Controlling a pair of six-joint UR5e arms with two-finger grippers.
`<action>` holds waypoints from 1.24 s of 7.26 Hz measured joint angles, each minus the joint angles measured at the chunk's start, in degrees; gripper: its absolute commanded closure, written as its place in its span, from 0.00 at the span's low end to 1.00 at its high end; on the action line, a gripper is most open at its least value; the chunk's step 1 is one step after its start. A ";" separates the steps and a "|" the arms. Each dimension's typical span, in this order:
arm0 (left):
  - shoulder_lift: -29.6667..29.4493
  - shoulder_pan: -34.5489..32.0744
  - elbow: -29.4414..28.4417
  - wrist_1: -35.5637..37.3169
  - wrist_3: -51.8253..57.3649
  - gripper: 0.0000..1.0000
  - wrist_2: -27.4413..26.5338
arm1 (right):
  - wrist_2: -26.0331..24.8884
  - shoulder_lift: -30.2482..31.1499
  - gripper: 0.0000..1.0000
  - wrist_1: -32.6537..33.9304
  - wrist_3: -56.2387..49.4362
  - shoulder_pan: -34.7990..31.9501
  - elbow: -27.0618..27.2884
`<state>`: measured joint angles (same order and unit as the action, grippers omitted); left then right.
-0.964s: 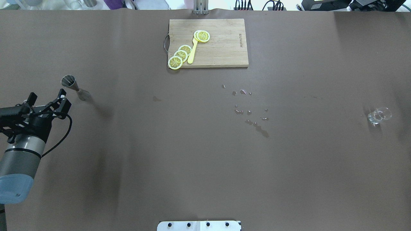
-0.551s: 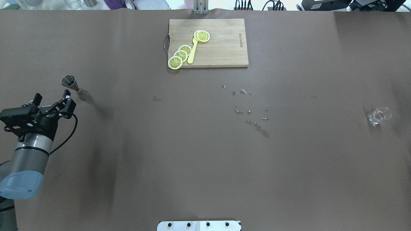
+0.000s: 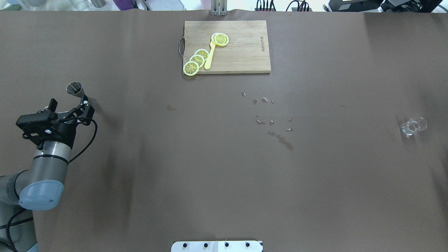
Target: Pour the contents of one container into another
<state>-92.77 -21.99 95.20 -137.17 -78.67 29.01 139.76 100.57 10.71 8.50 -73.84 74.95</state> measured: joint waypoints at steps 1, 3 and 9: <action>-1.29 -0.62 -1.65 0.04 0.00 0.03 0.00 | -2.34 -0.02 0.00 -2.34 3.03 2.00 -0.07; -2.16 -1.36 -3.59 0.06 -0.45 0.03 -0.01 | -9.18 -0.10 0.00 -7.78 9.30 6.95 -0.84; -5.87 -2.37 -10.91 0.06 -4.07 0.03 -0.04 | -16.20 -3.61 0.00 -17.25 12.97 12.76 -7.13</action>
<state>-98.64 -24.37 84.28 -137.11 -82.74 28.98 123.56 96.96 -6.54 21.48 -61.08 67.82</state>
